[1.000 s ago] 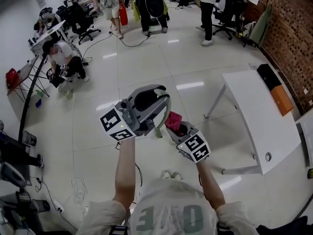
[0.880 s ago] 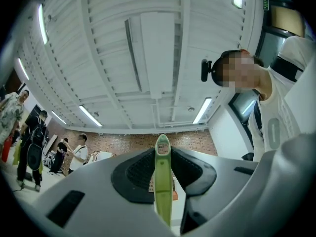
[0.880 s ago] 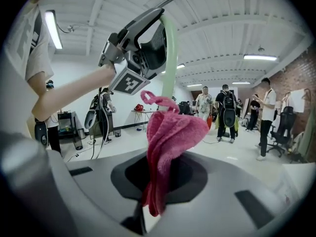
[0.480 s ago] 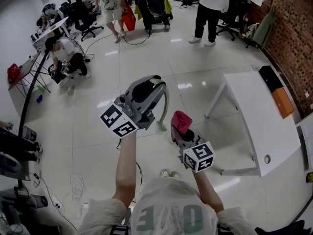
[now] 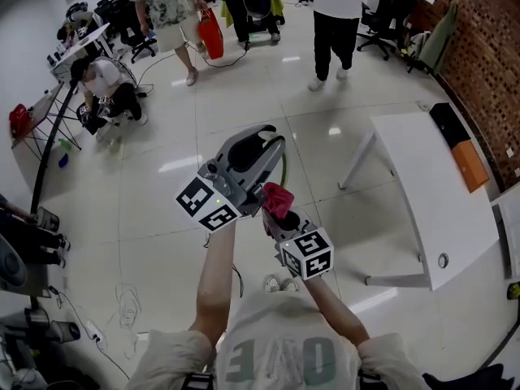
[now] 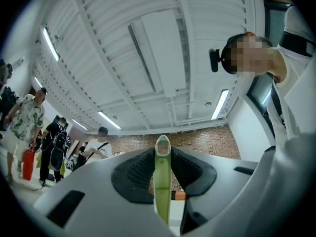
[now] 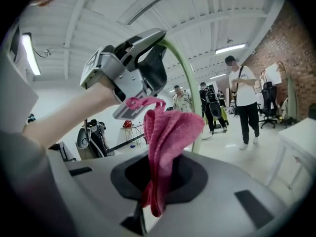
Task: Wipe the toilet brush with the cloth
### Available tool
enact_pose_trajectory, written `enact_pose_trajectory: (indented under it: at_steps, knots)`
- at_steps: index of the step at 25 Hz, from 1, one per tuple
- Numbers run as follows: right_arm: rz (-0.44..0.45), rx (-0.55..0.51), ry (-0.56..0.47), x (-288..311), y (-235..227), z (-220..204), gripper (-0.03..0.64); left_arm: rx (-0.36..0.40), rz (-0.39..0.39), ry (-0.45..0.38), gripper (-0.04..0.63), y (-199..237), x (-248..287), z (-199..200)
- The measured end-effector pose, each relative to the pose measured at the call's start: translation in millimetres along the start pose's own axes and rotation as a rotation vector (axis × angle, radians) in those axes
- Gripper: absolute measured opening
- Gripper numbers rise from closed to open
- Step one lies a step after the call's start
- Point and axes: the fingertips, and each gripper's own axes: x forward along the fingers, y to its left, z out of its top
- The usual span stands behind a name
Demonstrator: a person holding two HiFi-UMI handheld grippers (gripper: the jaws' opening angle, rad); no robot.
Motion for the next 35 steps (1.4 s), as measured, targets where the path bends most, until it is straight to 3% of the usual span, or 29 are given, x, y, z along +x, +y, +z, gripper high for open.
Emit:
enact_pose_trajectory:
  at_steps: [9,22,28,32,35]
  knots:
    - [-0.085,0.000,-0.065,3.1,-30.2,25.5,0.031,-0.015,-0.022,0.029,0.107,3.4,-2.8,-7.9]
    - [-0.077,-0.198,-0.232,-6.6,-15.7,111.7,0.031,-0.060,-0.049,0.085,0.107,3.2,0.6,-29.4]
    - [-0.066,-0.202,-0.260,-9.9,-17.3,105.4,0.031,-0.072,-0.077,0.090,0.107,-2.2,-1.5,-38.3]
    - [-0.075,-0.219,-0.258,-15.6,-22.1,103.7,0.031,-0.081,-0.056,0.068,0.107,7.1,-0.2,-34.4]
    - [-0.100,-0.180,-0.272,-33.5,-41.5,91.6,0.031,-0.096,-0.062,0.050,0.107,15.8,2.2,-32.8]
